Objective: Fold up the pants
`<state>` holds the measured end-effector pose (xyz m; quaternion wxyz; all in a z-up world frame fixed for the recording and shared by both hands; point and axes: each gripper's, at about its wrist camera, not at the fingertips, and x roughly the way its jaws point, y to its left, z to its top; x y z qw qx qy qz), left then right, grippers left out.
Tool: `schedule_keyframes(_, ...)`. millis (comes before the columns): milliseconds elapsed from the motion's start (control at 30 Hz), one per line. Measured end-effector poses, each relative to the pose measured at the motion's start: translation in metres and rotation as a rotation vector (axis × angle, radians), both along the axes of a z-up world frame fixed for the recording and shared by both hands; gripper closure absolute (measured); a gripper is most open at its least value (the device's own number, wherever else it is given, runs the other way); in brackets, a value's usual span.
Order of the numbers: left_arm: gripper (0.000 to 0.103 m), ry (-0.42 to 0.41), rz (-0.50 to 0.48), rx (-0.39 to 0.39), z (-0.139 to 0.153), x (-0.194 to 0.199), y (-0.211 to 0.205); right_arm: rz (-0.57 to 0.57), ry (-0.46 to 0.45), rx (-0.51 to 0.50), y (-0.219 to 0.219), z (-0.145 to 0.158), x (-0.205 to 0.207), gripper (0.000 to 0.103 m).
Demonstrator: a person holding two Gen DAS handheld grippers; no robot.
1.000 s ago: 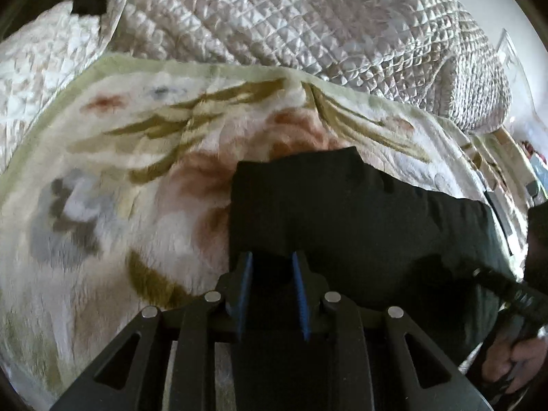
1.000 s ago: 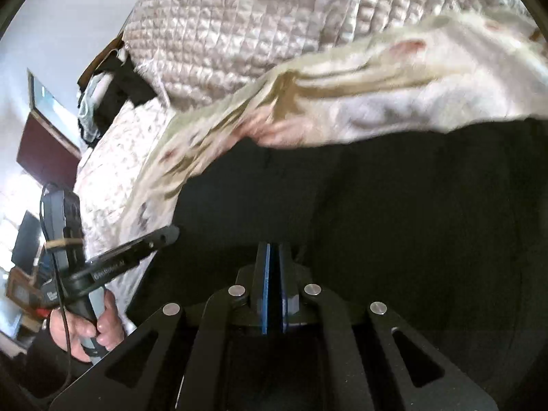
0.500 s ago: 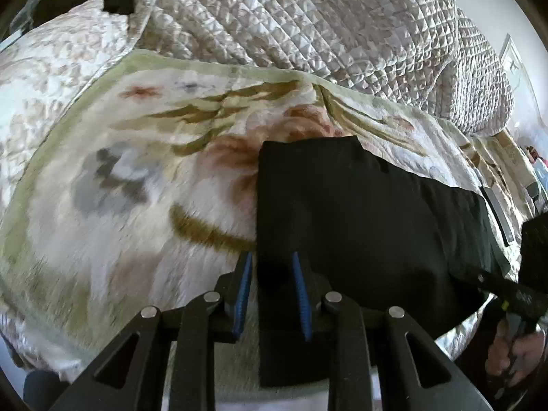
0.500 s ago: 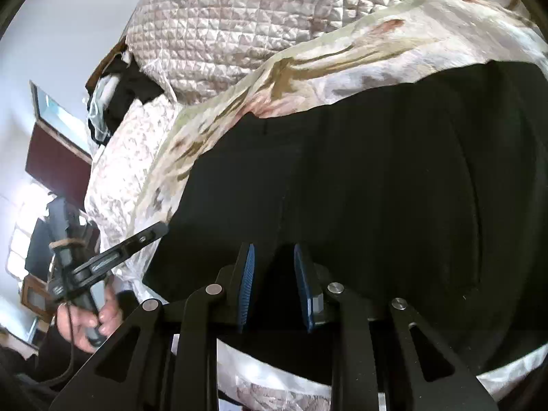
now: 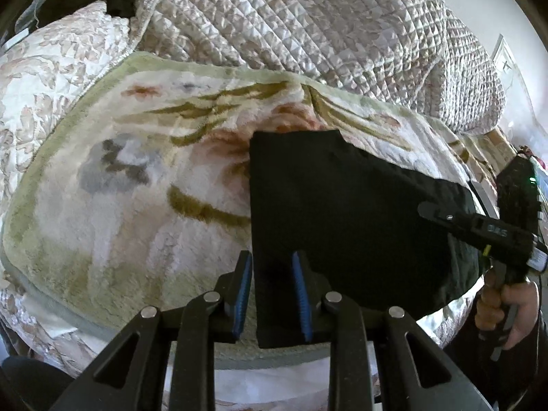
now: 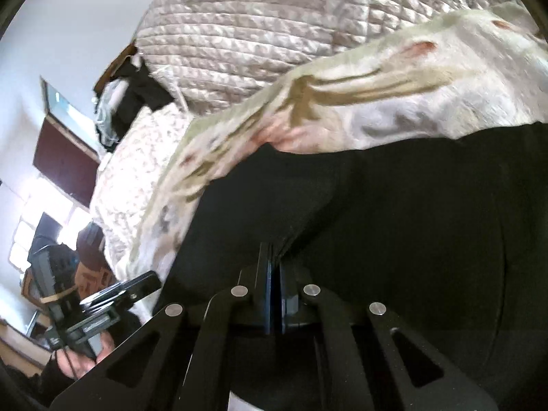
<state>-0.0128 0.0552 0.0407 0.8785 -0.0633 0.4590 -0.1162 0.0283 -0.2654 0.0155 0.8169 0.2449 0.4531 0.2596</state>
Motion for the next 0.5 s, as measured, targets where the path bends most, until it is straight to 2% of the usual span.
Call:
schedule_keyframes(33,0.076,0.009,-0.001,0.002,-0.002,0.000,-0.003,0.011,0.040,-0.005,0.000,-0.010,0.002,0.101)
schedule_keyframes(67,0.076,0.017,-0.003,0.001,-0.004,0.000,-0.004,0.008,0.042,0.009,-0.002,-0.013,0.002,0.101)
schedule_keyframes(233,0.076,0.001,-0.003,-0.007,0.003,-0.003,-0.006,-0.021,0.034,0.004,-0.008,-0.002,-0.007,0.100)
schedule_keyframes(267,0.076,-0.006,-0.003,-0.004,0.006,-0.003,-0.006,-0.026,0.032,0.013,-0.011,0.001,-0.007,0.096)
schedule_keyframes(333,0.076,-0.017,-0.011,-0.004,0.009,0.000,-0.008,-0.045,0.025,0.016,-0.015,0.004,-0.004,0.079)
schedule_keyframes(367,0.076,-0.021,-0.018,-0.007,0.010,0.003,-0.010,-0.056,0.026,0.021,-0.016,0.004,0.000,0.067)
schedule_keyframes(400,0.076,-0.025,-0.023,-0.007,0.011,0.005,-0.012,-0.061,0.028,0.035,-0.018,0.004,0.006,0.062)
schedule_keyframes(500,0.076,-0.031,-0.039,-0.014,0.011,0.014,-0.019,-0.018,0.069,0.079,-0.012,-0.003,0.030,0.062)
